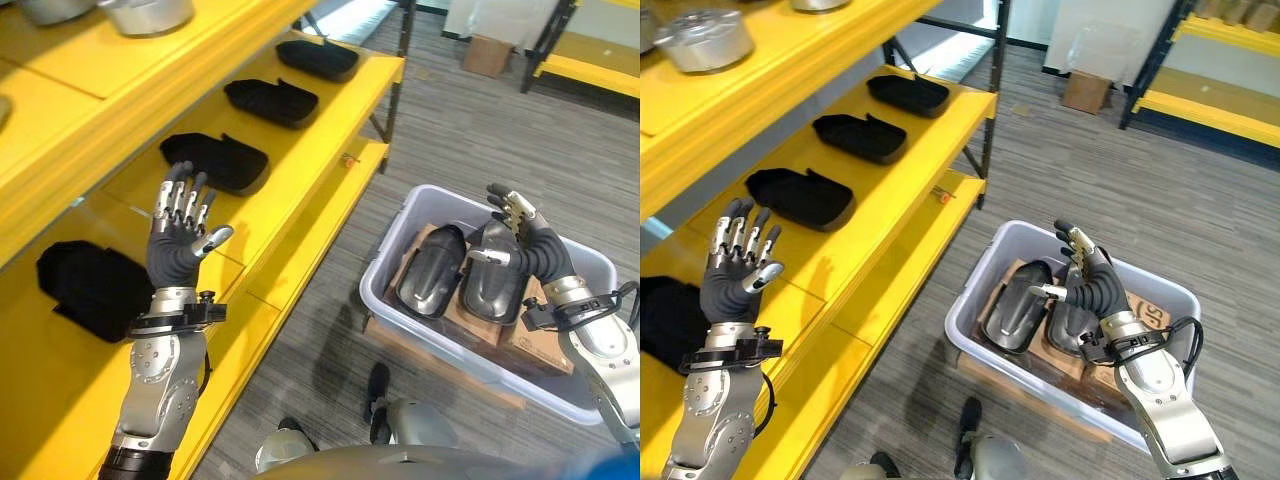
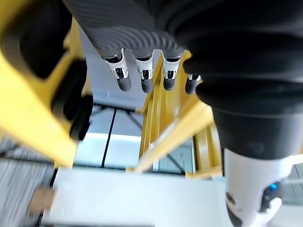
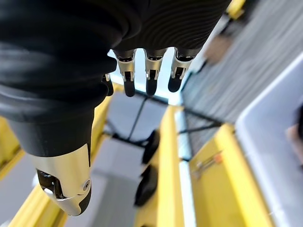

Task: Move parts from the plastic box to the shelf.

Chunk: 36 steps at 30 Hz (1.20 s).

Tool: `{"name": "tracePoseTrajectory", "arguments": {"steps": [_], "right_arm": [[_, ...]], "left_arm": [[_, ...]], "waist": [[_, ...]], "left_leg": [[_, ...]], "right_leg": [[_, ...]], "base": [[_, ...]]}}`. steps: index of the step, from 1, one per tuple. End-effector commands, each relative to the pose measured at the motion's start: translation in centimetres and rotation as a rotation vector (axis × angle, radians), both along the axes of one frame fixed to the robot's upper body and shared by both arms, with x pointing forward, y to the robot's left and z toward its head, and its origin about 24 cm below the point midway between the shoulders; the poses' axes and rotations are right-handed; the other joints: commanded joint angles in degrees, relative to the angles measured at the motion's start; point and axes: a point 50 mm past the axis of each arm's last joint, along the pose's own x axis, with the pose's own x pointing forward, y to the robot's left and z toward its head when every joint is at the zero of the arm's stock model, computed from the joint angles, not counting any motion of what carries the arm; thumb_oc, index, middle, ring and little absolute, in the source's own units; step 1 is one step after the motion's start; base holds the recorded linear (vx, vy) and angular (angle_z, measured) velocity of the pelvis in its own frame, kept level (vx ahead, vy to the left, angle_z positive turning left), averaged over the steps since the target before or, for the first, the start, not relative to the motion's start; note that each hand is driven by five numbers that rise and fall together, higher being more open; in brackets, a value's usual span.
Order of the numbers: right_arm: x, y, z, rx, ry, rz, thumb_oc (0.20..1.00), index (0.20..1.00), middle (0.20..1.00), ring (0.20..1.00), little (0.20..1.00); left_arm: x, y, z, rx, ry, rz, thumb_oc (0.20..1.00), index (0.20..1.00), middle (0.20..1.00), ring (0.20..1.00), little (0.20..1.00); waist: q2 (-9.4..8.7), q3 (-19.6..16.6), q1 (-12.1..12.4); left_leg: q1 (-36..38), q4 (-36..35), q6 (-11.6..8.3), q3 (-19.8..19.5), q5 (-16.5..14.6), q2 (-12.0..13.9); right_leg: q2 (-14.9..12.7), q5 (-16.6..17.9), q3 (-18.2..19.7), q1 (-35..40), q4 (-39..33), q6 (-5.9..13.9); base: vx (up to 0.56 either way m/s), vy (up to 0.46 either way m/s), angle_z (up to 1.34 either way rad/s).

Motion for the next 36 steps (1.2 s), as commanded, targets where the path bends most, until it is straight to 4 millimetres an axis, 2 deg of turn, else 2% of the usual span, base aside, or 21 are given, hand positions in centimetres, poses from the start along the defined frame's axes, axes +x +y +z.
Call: {"name": "tracePoseTrajectory", "arguments": {"steps": [1,5,7,10,11,12,13,17,19,20,22,25,26,27,28,29,31,35,36], "right_arm": [[0.6,-0.8,0.8,0.029,-0.072,-0.128,1.0,1.0,1.0,1.0,1.0],[0.7,-1.2,-0.9,0.073,-0.056,-0.243,1.0,1.0,1.0,1.0,1.0],[0.8,-0.9,-1.4,0.094,-0.057,-0.247,1.0,1.0,1.0,1.0,1.0],[1.1,-0.2,-2.0,0.134,-0.055,-0.235,1.0,1.0,1.0,1.0,1.0],[1.3,0.3,-2.2,0.144,-0.051,-0.209,1.0,1.0,1.0,1.0,1.0],[1.4,0.6,-2.3,0.149,-0.048,-0.196,1.0,1.0,1.0,1.0,1.0],[1.5,1.0,-2.3,0.152,-0.054,-0.193,1.0,1.0,1.0,1.0,1.0],[2.2,2.3,-3.0,0.17,-0.015,-0.173,1.0,1.0,1.0,1.0,1.0],[2.9,3.5,-3.5,0.175,0.009,-0.122,1.0,1.0,1.0,1.0,1.0],[3.1,3.9,-3.6,0.174,0.021,-0.105,1.0,1.0,1.0,1.0,1.0],[3.6,4.6,-3.7,0.183,0.031,-0.091,1.0,1.0,1.0,1.0,1.0],[3.8,4.7,-3.9,0.21,0.037,-0.124,1.0,1.0,1.0,1.0,1.0],[3.9,4.9,-4.0,0.207,0.036,-0.132,1.0,1.0,1.0,1.0,1.0],[3.9,5.0,-4.1,0.207,0.037,-0.132,1.0,1.0,1.0,1.0,1.0],[3.9,5.1,-4.3,0.214,0.053,-0.135,1.0,1.0,1.0,1.0,1.0],[3.9,5.2,-4.5,0.216,0.065,-0.129,1.0,1.0,1.0,1.0,1.0],[3.7,5.5,-4.9,0.221,0.083,-0.128,1.0,1.0,1.0,1.0,1.0],[3.7,5.5,-4.9,0.22,0.086,-0.128,1.0,1.0,1.0,1.0,1.0],[3.4,5.9,-5.5,0.236,0.129,-0.103,1.0,1.0,1.0,1.0,1.0]], "left_arm": [[-0.2,-0.8,1.5,0.043,-0.103,-0.017,1.0,1.0,1.0,1.0,1.0],[1.1,-3.1,1.1,0.051,-0.076,-0.078,1.0,1.0,1.0,1.0,1.0],[1.6,-3.8,1.0,0.061,-0.063,-0.092,1.0,1.0,1.0,1.0,1.0],[2.1,-4.7,0.7,0.088,-0.032,-0.115,1.0,1.0,1.0,1.0,1.0],[2.2,-4.9,0.7,0.102,-0.032,-0.106,1.0,1.0,1.0,1.0,1.0],[2.2,-5.0,0.7,0.112,-0.033,-0.106,1.0,1.0,1.0,1.0,1.0],[2.2,-5.2,0.7,0.109,-0.029,-0.12,1.0,1.0,1.0,1.0,1.0],[2.3,-5.8,0.2,0.093,0.013,-0.121,1.0,1.0,1.0,1.0,1.0],[2.2,-5.8,-0.2,0.108,0.036,-0.086,1.0,1.0,1.0,1.0,1.0],[2.1,-5.6,-0.4,0.111,0.044,-0.069,1.0,1.0,1.0,1.0,1.0],[2.1,-5.3,-0.9,0.121,0.061,-0.045,1.0,1.0,1.0,1.0,1.0],[2.3,-5.3,-1.2,0.152,0.082,-0.07,1.0,1.0,1.0,1.0,1.0],[2.4,-5.2,-1.5,0.199,0.084,-0.071,1.0,1.0,1.0,1.0,1.0],[2.4,-5.2,-1.5,0.205,0.084,-0.069,1.0,1.0,1.0,1.0,1.0],[2.5,-5.2,-1.7,0.236,0.085,-0.061,1.0,1.0,1.0,1.0,1.0],[2.6,-5.0,-1.8,0.247,0.093,-0.059,1.0,1.0,1.0,1.0,1.0],[2.8,-4.9,-1.9,0.251,0.104,-0.058,1.0,1.0,1.0,1.0,1.0],[2.8,-4.8,-1.9,0.253,0.105,-0.057,1.0,1.0,1.0,1.0,1.0],[2.4,-3.7,-2.4,0.24,0.144,-0.014,1.0,1.0,1.0,1.0,1.0]], "waist": [[-2.39,-1.82,-0.61],[-1.88,-2.57,-2.9],[-1.57,-2.72,-3.58],[-0.92,-2.75,-4.2],[-0.54,-2.56,-4.05],[-0.48,-2.32,-3.78],[-0.52,-1.98,-3.2],[-1.01,-1.79,-2.37],[-1.61,-1.62,-0.64],[-1.69,-1.58,0.37],[-1.86,-1.21,1.81],[-2.05,-0.9,2.32],[-1.97,-1.02,2.62],[-1.98,-1.05,2.64],[-1.8,-1.15,2.78],[-1.69,-1.19,2.88],[-1.65,-1.16,2.97],[-1.67,-1.11,3.03],[-2.65,-1.02,4.2]], "left_leg": [[-5.75,2.63,-0.89,-2.15,1.11,-0.74],[-4.47,0.14,-2.62,-1.13,3.76,1.46],[-4.31,-0.94,-2.36,-0.95,3.64,1.02],[-4.73,-2.04,0.3,-1.48,-0.02,-3.3],[-5.27,-2.03,1.75,-2.6,-1.44,-6.2],[-6.02,-1.77,2.22,-3.51,-1.87,-7.4],[-7.2,-1.43,2.58,-4.91,-2.04,-8.21],[-6.59,-1.78,2.94,-5.46,-1.91,-8.23],[-6.65,-1.63,2.58,-4.92,-1.43,-7.25],[-6.51,-1.52,2.6,-4.49,-1.27,-6.62],[-5.75,-1.52,2.92,-4.48,-1.07,-5.86],[-5.33,-0.97,3.81,-6.35,-1.46,-5.3],[-5.1,-0.61,4.23,-7.74,-1.58,-4.97],[-5.09,-0.59,4.27,-7.83,-1.59,-5.0],[-4.8,-0.59,4.3,-8.73,-1.36,-4.59],[-5.0,-0.73,4.64,-8.41,-0.25,-3.88],[-4.68,-0.47,4.18,-9.55,-0.26,-2.75],[-4.62,-0.34,4.09,-9.63,-0.33,-2.54],[-3.62,1.83,0.95,-8.41,-0.73,3.12]], "right_leg": [[-4.38,-3.29,0.9,11.31,-6.42,9.77],[-4.35,-3.39,1.37,10.53,-6.45,9.43],[-4.56,-3.8,1.84,10.12,-5.76,9.27],[-5.01,-4.06,2.91,9.46,-4.78,9.72],[-4.7,-4.07,3.66,9.19,-4.61,10.03],[-4.52,-4.23,4.27,9.07,-4.16,10.15],[-4.49,-4.82,5.03,8.65,-2.87,10.21],[-3.14,-5.81,5.33,8.84,-2.52,9.55],[-3.13,-6.89,2.6,9.31,-0.84,9.28],[-3.78,-7.35,0.43,9.67,0.12,9.28],[-5.43,-7.88,-1.47,9.44,2.45,9.58],[-8.42,-8.56,-0.1,8.3,5.88,10.32],[-11.35,-8.25,1.32,7.49,7.68,11.73],[-11.64,-8.25,1.46,7.35,7.9,11.9],[-14.16,-7.17,2.74,6.74,8.27,13.37],[-15.49,-5.23,3.32,5.98,7.82,13.66],[-18.49,-2.35,5.25,5.7,6.75,14.63],[-18.82,-1.98,5.42,5.73,6.55,14.76],[-20.77,-1.21,3.47,6.53,4.08,16.78]], "base": [[-0.05,-0.199,-0.34],[-0.01,-0.075,0.02],[0.02,0.009,-0.13],[0.05,0.038,-0.29],[0.07,0.034,-0.53],[0.08,0.037,-1.03],[0.06,0.029,-1.19],[0.06,0.065,-0.68],[0.04,0.02,-0.43],[0.02,-0.027,-0.49],[0.0,-0.083,-1.03],[0.02,-0.245,-0.68],[0.04,-0.292,0.12],[0.05,-0.331,0.12],[-0.01,-0.295,0.02],[0.0,-0.391,0.03],[0.03,-0.377,0.43],[0.06,-0.286,0.22],[0.22,-1.098,-0.01]]}}
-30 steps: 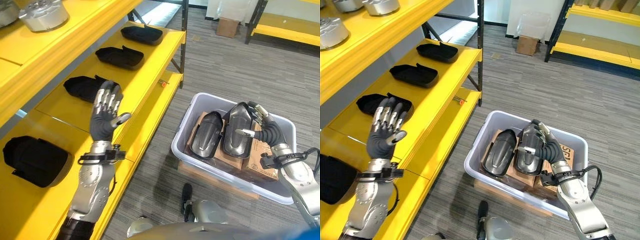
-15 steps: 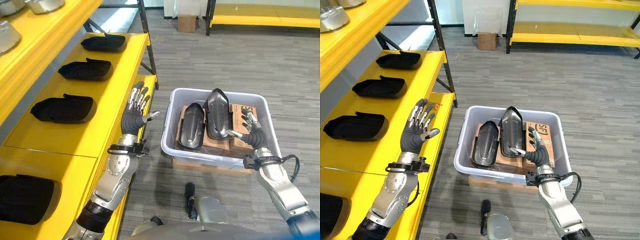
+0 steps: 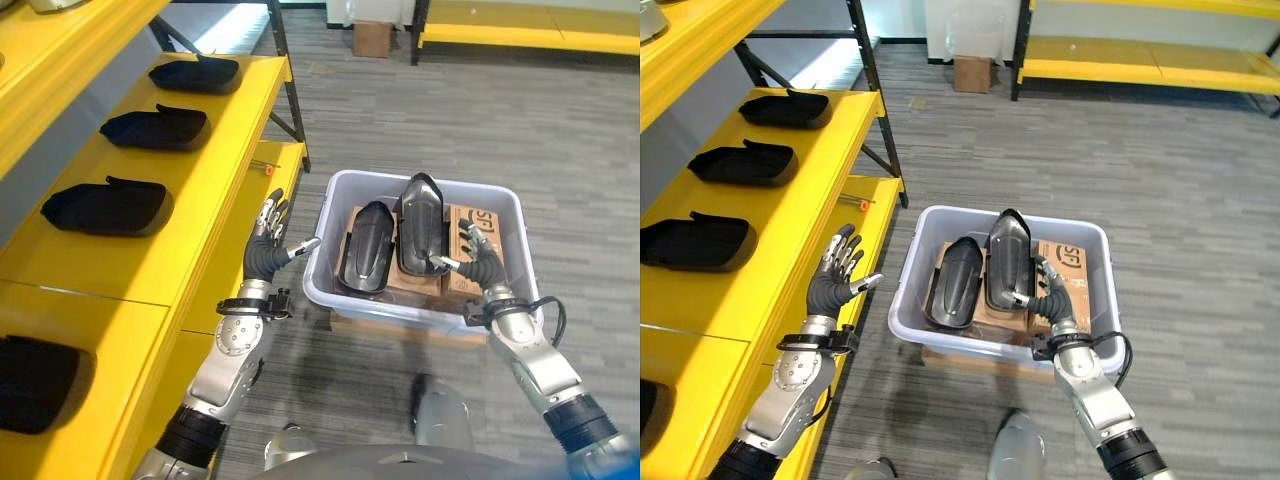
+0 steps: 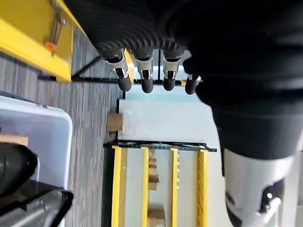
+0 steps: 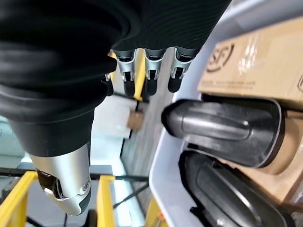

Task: Move parts from the plastic box to the shelf.

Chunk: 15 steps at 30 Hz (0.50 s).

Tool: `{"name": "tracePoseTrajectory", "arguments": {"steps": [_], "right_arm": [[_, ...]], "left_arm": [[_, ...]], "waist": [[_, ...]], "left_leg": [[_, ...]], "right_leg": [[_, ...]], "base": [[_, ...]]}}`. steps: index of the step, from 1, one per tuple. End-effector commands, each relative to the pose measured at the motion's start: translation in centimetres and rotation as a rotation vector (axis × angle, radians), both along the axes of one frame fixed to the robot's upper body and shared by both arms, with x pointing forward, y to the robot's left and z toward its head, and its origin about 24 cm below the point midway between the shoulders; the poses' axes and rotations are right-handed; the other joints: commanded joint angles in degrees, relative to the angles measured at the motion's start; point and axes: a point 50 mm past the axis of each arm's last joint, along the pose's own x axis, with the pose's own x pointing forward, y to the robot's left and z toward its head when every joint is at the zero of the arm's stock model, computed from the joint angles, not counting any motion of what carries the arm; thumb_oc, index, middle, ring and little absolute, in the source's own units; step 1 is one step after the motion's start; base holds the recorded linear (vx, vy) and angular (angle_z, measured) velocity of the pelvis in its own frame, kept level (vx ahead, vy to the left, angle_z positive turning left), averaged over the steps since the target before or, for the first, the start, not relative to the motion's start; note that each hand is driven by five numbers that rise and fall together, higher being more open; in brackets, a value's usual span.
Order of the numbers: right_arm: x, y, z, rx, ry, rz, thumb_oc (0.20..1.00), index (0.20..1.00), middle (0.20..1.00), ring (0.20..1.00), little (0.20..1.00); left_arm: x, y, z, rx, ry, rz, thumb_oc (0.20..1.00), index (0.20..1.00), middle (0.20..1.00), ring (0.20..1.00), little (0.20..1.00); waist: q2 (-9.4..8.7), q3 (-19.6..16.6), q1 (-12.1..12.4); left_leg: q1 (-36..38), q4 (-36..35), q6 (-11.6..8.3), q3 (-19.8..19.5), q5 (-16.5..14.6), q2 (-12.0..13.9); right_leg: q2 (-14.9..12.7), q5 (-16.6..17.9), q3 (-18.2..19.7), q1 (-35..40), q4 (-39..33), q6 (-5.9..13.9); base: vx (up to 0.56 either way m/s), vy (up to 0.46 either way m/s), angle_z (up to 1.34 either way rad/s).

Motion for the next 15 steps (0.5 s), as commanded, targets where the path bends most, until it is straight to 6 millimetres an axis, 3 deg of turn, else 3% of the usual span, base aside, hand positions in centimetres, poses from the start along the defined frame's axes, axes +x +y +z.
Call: {"name": "tracePoseTrajectory", "arguments": {"steps": [1,5,9,10,11,12,13,14,15], "right_arm": [[0.3,1.1,2.5,0.052,-0.103,0.058,1.0,1.0,1.0,1.0,1.0],[0.7,1.7,2.8,0.022,-0.09,0.135,1.0,1.0,1.0,1.0,1.0],[0.8,1.7,2.8,-0.015,-0.078,0.178,1.0,1.0,1.0,1.0,1.0],[0.8,1.7,2.7,-0.016,-0.077,0.18,1.0,1.0,1.0,1.0,1.0],[0.8,1.4,2.3,-0.024,-0.082,0.187,1.0,1.0,1.0,1.0,1.0],[0.9,1.4,2.2,-0.024,-0.086,0.187,1.0,1.0,1.0,1.0,1.0],[0.9,1.3,2.2,-0.019,-0.096,0.172,1.0,1.0,1.0,1.0,1.0],[1.0,1.1,2.1,-0.017,-0.111,0.154,1.0,1.0,1.0,1.0,1.0],[1.1,0.8,1.9,0.002,-0.1,0.144,1.0,1.0,1.0,1.0,1.0]], "left_arm": [[-1.1,0.8,1.5,0.003,-0.073,0.033,1.0,1.0,1.0,1.0,1.0],[-2.0,1.8,0.9,-0.049,-0.051,0.123,1.0,1.0,1.0,1.0,1.0],[-2.2,2.5,0.5,-0.037,-0.039,0.177,1.0,1.0,1.0,1.0,1.0],[-2.2,2.6,0.5,-0.037,-0.038,0.18,1.0,1.0,1.0,1.0,1.0],[-1.9,2.7,0.5,-0.048,-0.048,0.182,1.0,1.0,1.0,1.0,1.0],[-1.8,2.7,0.6,-0.046,-0.055,0.181,1.0,1.0,1.0,1.0,1.0],[-1.6,2.4,0.9,-0.034,-0.072,0.163,1.0,1.0,1.0,1.0,1.0],[-1.2,2.4,1.2,-0.02,-0.08,0.158,1.0,1.0,1.0,1.0,1.0],[-1.0,2.3,1.0,-0.018,-0.066,0.154,1.0,1.0,1.0,1.0,1.0]], "waist": [[-2.1,-1.64,-0.24],[-2.21,-1.46,-0.13],[-2.34,-1.3,-0.28],[-2.33,-1.31,-0.33],[-2.47,-1.1,-0.15],[-2.5,-1.09,-0.29],[-2.43,-0.88,-0.36],[-2.04,-0.08,0.16],[-2.24,-0.03,-0.08]], "left_leg": [[-6.7,6.43,2.92,2.35,1.48,4.14],[-5.75,8.66,0.5,3.02,2.53,10.72],[-6.92,12.11,-1.17,2.13,7.44,15.54],[-7.09,12.59,-1.29,2.07,7.54,15.77],[-9.42,14.8,-1.74,0.88,8.85,14.16],[-9.92,15.08,-1.63,0.7,8.64,13.74],[-11.5,15.38,-1.43,0.75,8.83,11.57],[-15.05,14.21,-1.21,-0.78,10.23,7.82],[-15.38,14.95,-0.72,0.56,10.36,8.09]], "right_leg": [[-2.97,0.96,-3.1,9.93,-9.63,3.49],[1.58,-3.26,-4.08,9.13,-7.1,-0.29],[5.79,-6.21,-4.2,8.25,-5.84,-3.93],[6.1,-6.39,-4.3,8.25,-5.82,-4.15],[8.76,-6.91,-4.77,8.28,-6.38,-5.34],[8.97,-6.94,-5.02,8.27,-6.51,-5.4],[10.02,-6.64,-4.9,8.68,-7.51,-5.51],[10.93,-6.73,-4.69,9.58,-7.93,-5.31],[10.83,-7.06,-5.79,10.38,-8.18,-5.93]], "base": [[0.24,-1.182,-0.08],[0.11,-0.567,-0.81],[0.08,-0.379,-0.28],[0.09,-0.51,-0.14],[0.05,-0.34,-0.03],[0.05,-0.395,0.2],[0.07,-0.198,0.22],[0.13,-0.22,0.28],[0.16,-0.138,0.21]]}}
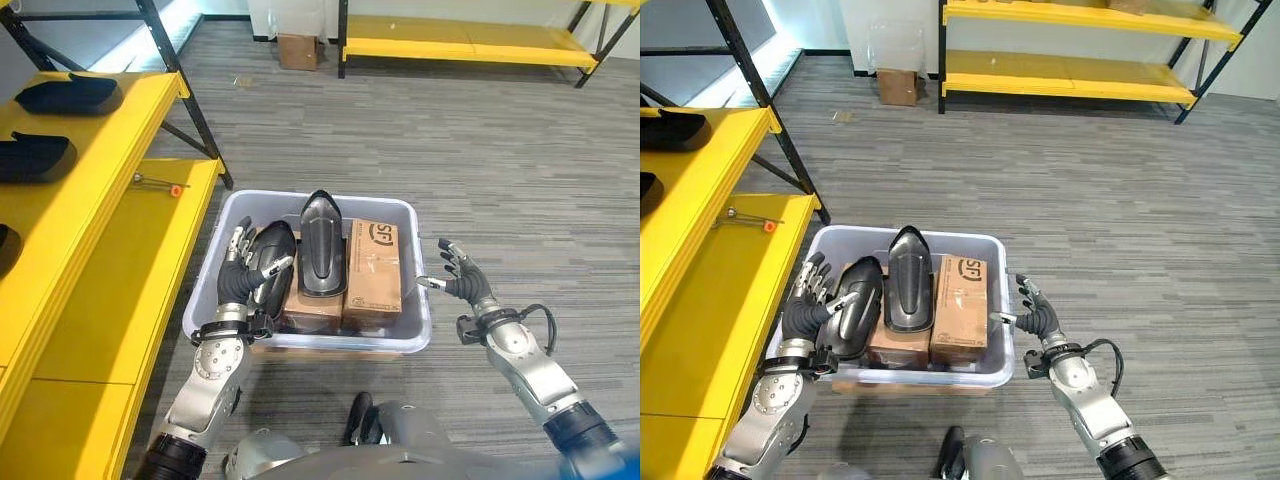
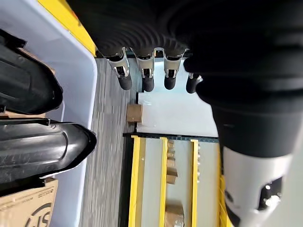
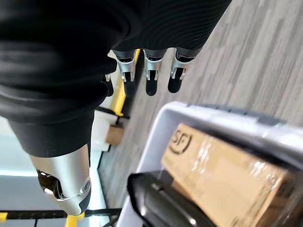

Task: Move parts from the plastic box to the shelf.

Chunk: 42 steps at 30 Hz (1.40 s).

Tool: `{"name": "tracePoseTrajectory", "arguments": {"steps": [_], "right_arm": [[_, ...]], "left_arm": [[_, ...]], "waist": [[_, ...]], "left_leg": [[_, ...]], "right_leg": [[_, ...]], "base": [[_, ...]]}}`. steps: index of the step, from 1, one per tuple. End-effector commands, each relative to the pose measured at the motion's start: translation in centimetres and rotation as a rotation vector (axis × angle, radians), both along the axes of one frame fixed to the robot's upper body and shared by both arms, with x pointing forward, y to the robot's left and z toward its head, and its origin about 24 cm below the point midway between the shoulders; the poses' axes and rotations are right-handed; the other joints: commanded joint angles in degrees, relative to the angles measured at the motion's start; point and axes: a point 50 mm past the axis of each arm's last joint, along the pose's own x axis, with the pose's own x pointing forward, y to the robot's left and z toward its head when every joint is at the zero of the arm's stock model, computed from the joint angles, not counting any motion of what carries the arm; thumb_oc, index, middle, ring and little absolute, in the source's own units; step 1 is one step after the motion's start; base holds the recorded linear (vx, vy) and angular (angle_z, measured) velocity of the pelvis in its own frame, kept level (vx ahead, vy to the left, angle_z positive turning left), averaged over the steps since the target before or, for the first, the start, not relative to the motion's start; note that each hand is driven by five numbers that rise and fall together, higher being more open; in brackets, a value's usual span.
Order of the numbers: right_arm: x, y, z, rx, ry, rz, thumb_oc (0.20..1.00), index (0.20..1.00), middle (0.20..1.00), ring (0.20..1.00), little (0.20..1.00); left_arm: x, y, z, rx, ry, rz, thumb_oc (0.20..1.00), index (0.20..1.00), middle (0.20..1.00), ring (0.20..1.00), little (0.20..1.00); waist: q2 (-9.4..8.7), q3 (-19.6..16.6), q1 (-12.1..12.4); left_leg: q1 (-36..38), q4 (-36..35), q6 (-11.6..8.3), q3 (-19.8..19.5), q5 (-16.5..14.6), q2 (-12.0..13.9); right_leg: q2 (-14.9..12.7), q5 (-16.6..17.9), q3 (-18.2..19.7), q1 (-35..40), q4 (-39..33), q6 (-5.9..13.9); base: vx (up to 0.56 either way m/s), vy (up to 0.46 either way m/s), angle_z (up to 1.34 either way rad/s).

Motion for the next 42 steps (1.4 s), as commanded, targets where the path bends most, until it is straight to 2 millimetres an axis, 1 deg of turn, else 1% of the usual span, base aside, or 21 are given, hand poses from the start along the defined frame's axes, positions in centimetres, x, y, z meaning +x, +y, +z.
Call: {"name": "tracePoseTrajectory", "arguments": {"steps": [1,2,4,6,14,18,24,25,26,28,29,30,31,32,33,34,35,36,37,40,42], "right_arm": [[1.7,0.7,3.4,0.091,-0.191,0.015,1.0,1.0,1.0,1.0,1.0],[1.7,0.6,3.5,0.092,-0.193,0.013,1.0,1.0,1.0,1.0,1.0],[1.4,0.6,3.3,0.091,-0.192,-0.008,1.0,1.0,1.0,1.0,1.0],[1.4,0.7,3.1,0.094,-0.184,-0.015,1.0,1.0,1.0,1.0,1.0],[1.2,1.3,3.5,0.102,-0.213,0.038,1.0,1.0,1.0,1.0,1.0],[1.1,1.7,3.9,0.115,-0.23,0.055,1.0,1.0,1.0,1.0,1.0],[0.9,2.3,4.0,0.133,-0.225,0.1,1.0,1.0,1.0,1.0,1.0],[0.9,2.4,4.2,0.129,-0.232,0.102,1.0,1.0,1.0,1.0,1.0],[0.8,2.5,4.4,0.123,-0.241,0.106,1.0,1.0,1.0,1.0,1.0],[0.8,2.6,4.4,0.126,-0.242,0.105,1.0,1.0,1.0,1.0,1.0],[1.0,2.9,4.9,0.123,-0.255,0.096,1.0,1.0,1.0,1.0,1.0],[1.1,3.1,5.0,0.122,-0.26,0.096,1.0,1.0,1.0,1.0,1.0],[1.1,3.0,5.0,0.13,-0.257,0.101,1.0,1.0,1.0,1.0,1.0],[1.2,2.8,4.9,0.142,-0.247,0.109,1.0,1.0,1.0,1.0,1.0],[1.2,2.6,4.7,0.153,-0.241,0.111,1.0,1.0,1.0,1.0,1.0],[1.1,2.5,4.4,0.166,-0.221,0.11,1.0,1.0,1.0,1.0,1.0],[1.0,2.3,3.7,0.181,-0.192,0.125,1.0,1.0,1.0,1.0,1.0],[1.0,2.3,3.7,0.18,-0.195,0.122,1.0,1.0,1.0,1.0,1.0],[1.3,2.1,4.1,0.149,-0.242,0.131,1.0,1.0,1.0,1.0,1.0],[1.8,1.9,5.1,0.166,-0.284,0.125,1.0,1.0,1.0,1.0,1.0],[2.6,1.8,6.3,0.213,-0.321,0.1,1.0,1.0,1.0,1.0,1.0]], "left_arm": [[0.6,0.1,3.0,0.03,-0.154,-0.022,1.0,1.0,1.0,1.0,1.0],[0.6,0.1,3.0,0.031,-0.154,-0.025,1.0,1.0,1.0,1.0,1.0],[0.6,-0.2,3.2,0.042,-0.157,-0.046,1.0,1.0,1.0,1.0,1.0],[0.8,-0.2,3.0,0.038,-0.144,-0.035,1.0,1.0,1.0,1.0,1.0],[0.9,0.4,3.4,0.072,-0.161,-0.025,1.0,1.0,1.0,1.0,1.0],[0.9,0.9,3.6,0.099,-0.165,-0.014,1.0,1.0,1.0,1.0,1.0],[0.8,1.9,3.9,0.137,-0.172,0.03,1.0,1.0,1.0,1.0,1.0],[0.8,1.9,4.1,0.142,-0.183,0.023,1.0,1.0,1.0,1.0,1.0],[0.9,2.0,4.2,0.136,-0.188,0.024,1.0,1.0,1.0,1.0,1.0],[0.9,2.0,4.2,0.127,-0.183,0.028,1.0,1.0,1.0,1.0,1.0],[1.0,1.8,4.0,0.116,-0.179,0.017,1.0,1.0,1.0,1.0,1.0],[1.1,1.6,4.0,0.119,-0.182,0.003,1.0,1.0,1.0,1.0,1.0],[1.3,1.2,4.1,0.136,-0.186,-0.051,1.0,1.0,1.0,1.0,1.0],[1.5,0.8,4.1,0.144,-0.182,-0.092,1.0,1.0,1.0,1.0,1.0],[1.7,0.7,4.0,0.146,-0.175,-0.109,1.0,1.0,1.0,1.0,1.0],[1.8,0.4,3.8,0.148,-0.158,-0.123,1.0,1.0,1.0,1.0,1.0],[2.0,-0.5,3.7,0.164,-0.155,-0.201,1.0,1.0,1.0,1.0,1.0],[2.0,-0.5,3.8,0.167,-0.156,-0.204,1.0,1.0,1.0,1.0,1.0],[2.0,-0.8,4.0,0.187,-0.171,-0.228,1.0,1.0,1.0,1.0,1.0],[2.1,-0.8,4.3,0.181,-0.179,-0.222,1.0,1.0,1.0,1.0,1.0],[2.4,-0.9,5.0,0.191,-0.216,-0.227,1.0,1.0,1.0,1.0,1.0]], "waist": [[1.09,1.27,-0.18],[1.07,1.18,-0.28],[1.84,-0.04,-1.4],[2.12,-0.55,-1.8],[2.81,-1.12,-2.15],[3.17,-0.89,-2.15],[3.91,-0.22,-2.23],[4.12,0.13,-2.0],[4.56,1.04,-1.4],[4.64,1.28,-1.34],[4.47,0.91,-1.7],[4.53,0.91,-1.7],[4.65,0.73,-2.41],[4.64,0.92,-2.75],[4.61,1.13,-2.98],[4.55,1.32,-3.09],[4.52,2.62,-2.71],[4.51,2.68,-2.68],[4.63,4.07,-2.34],[4.82,5.58,-1.93],[4.91,7.05,-1.46]], "left_leg": [[-2.37,-3.73,1.11,-0.06,3.65,0.54],[-2.11,-3.74,1.33,0.06,3.35,0.39],[1.48,-7.45,2.37,1.5,0.33,-3.13],[2.6,-8.85,2.61,1.81,-1.01,-4.12],[4.27,-11.27,3.21,2.62,-2.87,-5.24],[4.21,-11.33,3.4,2.84,-3.07,-5.57],[3.07,-7.55,4.26,3.18,-4.48,-6.73],[1.8,-5.32,3.88,2.31,-3.61,-6.81],[-1.11,-2.25,2.65,-0.32,-0.56,-5.63],[-1.41,-2.52,2.42,-1.08,0.25,-4.09],[0.59,-7.24,1.83,-1.86,2.76,-0.52],[-0.04,-8.04,1.88,-2.09,6.09,0.84],[1.46,-9.55,1.75,-1.83,3.03,0.19],[2.03,-10.39,2.56,-0.82,0.31,-0.73],[2.25,-10.36,3.03,-0.08,-1.51,-1.39],[2.36,-9.93,3.15,0.26,-2.34,-1.79],[1.49,-9.15,4.59,0.42,-4.18,-3.68],[1.46,-9.14,4.64,0.4,-4.27,-3.77],[1.06,-9.66,5.06,0.18,-4.73,-4.75],[0.59,-10.44,5.17,-0.24,-4.65,-5.22],[-0.65,-10.39,5.03,-0.72,-4.62,-5.06]], "right_leg": [[-5.77,1.28,1.93,7.24,-5.55,9.72],[-5.86,1.28,1.81,7.25,-5.51,9.67],[-6.16,1.68,1.33,7.1,-5.74,10.01],[-6.61,1.75,1.16,6.97,-5.54,10.26],[-7.98,2.23,0.88,6.75,-5.5,10.89],[-8.31,2.24,0.92,6.56,-5.31,10.93],[-8.09,0.66,1.08,6.11,-3.67,10.14],[-7.52,0.25,1.5,5.88,-3.38,9.68],[-6.54,-0.67,2.59,5.51,-2.39,8.88],[-6.45,-1.27,3.03,4.93,-1.41,8.7],[-7.59,-1.47,3.66,2.96,0.04,9.18],[-7.49,-0.4,3.84,1.9,0.03,8.67],[-9.38,-2.28,4.09,0.92,3.33,9.82],[-10.72,-2.69,4.0,0.08,5.54,10.61],[-11.38,-2.72,3.86,-0.12,6.45,10.99],[-11.69,-2.65,3.96,-0.05,6.79,11.34],[-12.66,0.3,4.2,-0.19,5.83,12.53],[-12.72,0.39,4.26,-0.23,5.81,12.63],[-14.25,1.95,4.77,-1.51,5.73,14.44],[-15.48,3.17,5.38,-3.07,5.68,15.68],[-16.41,3.71,5.87,-4.93,5.93,16.39]], "base": [[0.13,-0.066,0.08],[0.12,0.04,-0.13],[0.16,0.157,-0.22],[0.13,0.116,-0.05],[0.08,0.058,0.04],[0.05,0.019,0.06],[0.04,-0.005,0.02],[-0.02,0.036,-0.16],[-0.02,0.047,-0.11],[-0.03,0.195,-0.2],[-0.1,0.363,-0.27],[-0.02,0.54,-0.16],[0.05,0.409,-0.06],[0.14,0.405,-0.12],[0.1,0.245,-0.09],[0.09,0.201,0.01],[0.05,0.142,0.09],[-0.01,0.144,0.04],[-0.03,0.071,-0.07],[-0.06,0.046,0.08],[-0.15,-0.017,0.01]]}}
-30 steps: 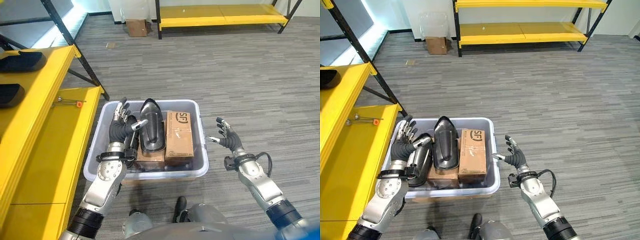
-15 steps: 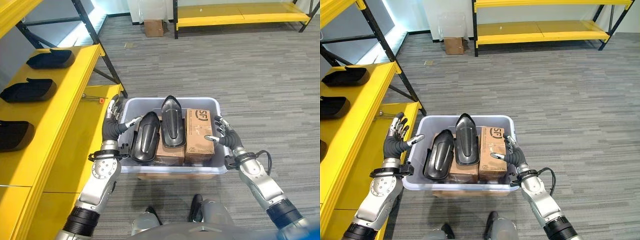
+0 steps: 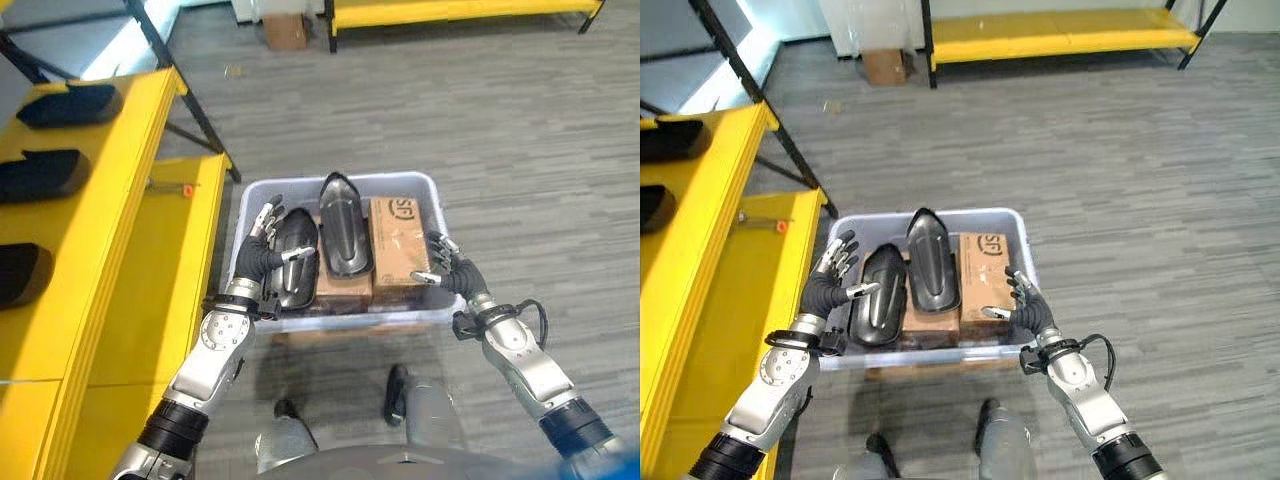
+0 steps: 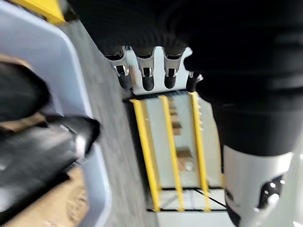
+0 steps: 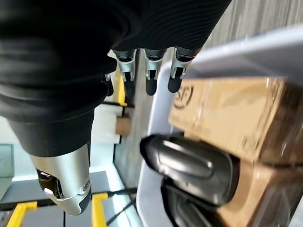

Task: Move parts from the plastic box to the shelf.

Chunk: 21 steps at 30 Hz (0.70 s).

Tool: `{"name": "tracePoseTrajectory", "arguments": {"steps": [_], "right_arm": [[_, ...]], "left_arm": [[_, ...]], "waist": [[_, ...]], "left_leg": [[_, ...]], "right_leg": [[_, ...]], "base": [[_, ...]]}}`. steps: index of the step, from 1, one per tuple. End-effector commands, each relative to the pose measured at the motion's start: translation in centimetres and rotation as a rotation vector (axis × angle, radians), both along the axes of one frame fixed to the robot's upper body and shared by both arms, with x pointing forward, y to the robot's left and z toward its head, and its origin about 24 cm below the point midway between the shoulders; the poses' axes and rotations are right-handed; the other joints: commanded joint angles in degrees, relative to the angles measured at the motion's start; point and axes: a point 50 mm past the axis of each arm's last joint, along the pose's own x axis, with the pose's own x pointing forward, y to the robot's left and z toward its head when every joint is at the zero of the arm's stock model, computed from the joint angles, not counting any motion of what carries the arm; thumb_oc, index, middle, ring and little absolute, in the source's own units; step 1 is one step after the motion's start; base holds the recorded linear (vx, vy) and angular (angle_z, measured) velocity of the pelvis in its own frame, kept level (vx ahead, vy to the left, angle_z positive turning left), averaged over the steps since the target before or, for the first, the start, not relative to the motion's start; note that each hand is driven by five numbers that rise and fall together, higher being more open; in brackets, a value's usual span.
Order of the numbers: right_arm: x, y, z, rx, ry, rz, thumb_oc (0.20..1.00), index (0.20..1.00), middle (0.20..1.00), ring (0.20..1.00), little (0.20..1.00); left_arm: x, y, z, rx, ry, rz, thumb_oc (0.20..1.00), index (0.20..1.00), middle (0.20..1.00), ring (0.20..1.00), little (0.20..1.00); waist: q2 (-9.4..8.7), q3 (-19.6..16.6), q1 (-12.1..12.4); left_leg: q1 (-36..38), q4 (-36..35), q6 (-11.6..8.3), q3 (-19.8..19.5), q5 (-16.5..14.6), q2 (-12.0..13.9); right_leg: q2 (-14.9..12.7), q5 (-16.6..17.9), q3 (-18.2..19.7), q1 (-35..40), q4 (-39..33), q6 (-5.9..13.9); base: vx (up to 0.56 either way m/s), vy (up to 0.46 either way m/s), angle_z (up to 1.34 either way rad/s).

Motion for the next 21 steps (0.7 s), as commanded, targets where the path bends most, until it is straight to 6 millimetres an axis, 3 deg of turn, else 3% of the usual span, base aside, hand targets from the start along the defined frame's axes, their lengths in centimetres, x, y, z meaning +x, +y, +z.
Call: {"name": "tracePoseTrajectory", "arguments": {"steps": [1,6,7,15,16,21], "right_arm": [[2.5,1.0,5.3,0.162,-0.228,-0.025,1.0,1.0,1.0,1.0,1.0],[4.4,1.2,8.3,0.175,-0.334,-0.038,1.0,1.0,1.0,1.0,1.0],[5.1,1.8,9.8,0.181,-0.383,-0.024,1.0,1.0,1.0,1.0,1.0],[6.8,4.8,14.2,0.182,-0.502,0.032,1.0,1.0,1.0,1.0,1.0],[7.3,5.4,15.4,0.189,-0.52,0.018,1.0,1.0,1.0,1.0,1.0],[8.5,5.3,17.4,0.159,-0.555,-0.024,1.0,1.0,1.0,1.0,1.0]], "left_arm": [[0.4,-0.2,4.2,0.031,-0.207,-0.045,1.0,1.0,1.0,1.0,1.0],[1.2,-1.6,6.2,0.03,-0.299,-0.072,1.0,1.0,1.0,1.0,1.0],[1.8,-2.2,6.9,0.007,-0.318,-0.073,1.0,1.0,1.0,1.0,1.0],[3.3,-3.9,8.7,-0.037,-0.355,-0.052,1.0,1.0,1.0,1.0,1.0],[3.6,-4.4,9.6,-0.054,-0.389,-0.063,1.0,1.0,1.0,1.0,1.0],[4.2,-5.6,12.1,-0.073,-0.474,-0.121,1.0,1.0,1.0,1.0,1.0]], "waist": [[-0.23,2.83,1.78],[0.2,5.4,1.98],[0.44,6.29,1.92],[0.61,8.98,1.9],[0.51,9.97,1.95],[0.63,11.59,1.77]], "left_leg": [[-3.54,3.7,2.51,-1.87,-2.12,3.06],[-7.22,6.12,1.79,-2.89,-1.94,4.41],[-8.71,6.85,1.5,-3.32,-1.69,4.89],[-12.84,9.13,0.84,-3.86,-1.59,5.83],[-14.25,10.04,0.78,-4.18,-1.84,5.79],[-17.0,11.75,0.75,-4.85,-2.09,5.63]], "right_leg": [[-4.87,0.58,1.59,1.98,-1.97,6.91],[-4.82,0.17,1.98,-0.73,-0.39,6.25],[-4.81,-0.04,2.3,-2.09,0.4,5.95],[-5.02,-0.21,3.13,-6.39,2.37,5.46],[-4.88,-0.19,3.54,-7.95,2.96,5.33],[-4.69,-0.25,4.46,-10.91,4.48,5.31]], "base": [[-0.19,-0.045,0.01],[-0.11,-0.042,0.01],[-0.07,-0.021,-0.09],[-0.04,-0.023,-0.07],[-0.03,-0.059,-0.11],[-0.03,-0.038,-0.02]]}}
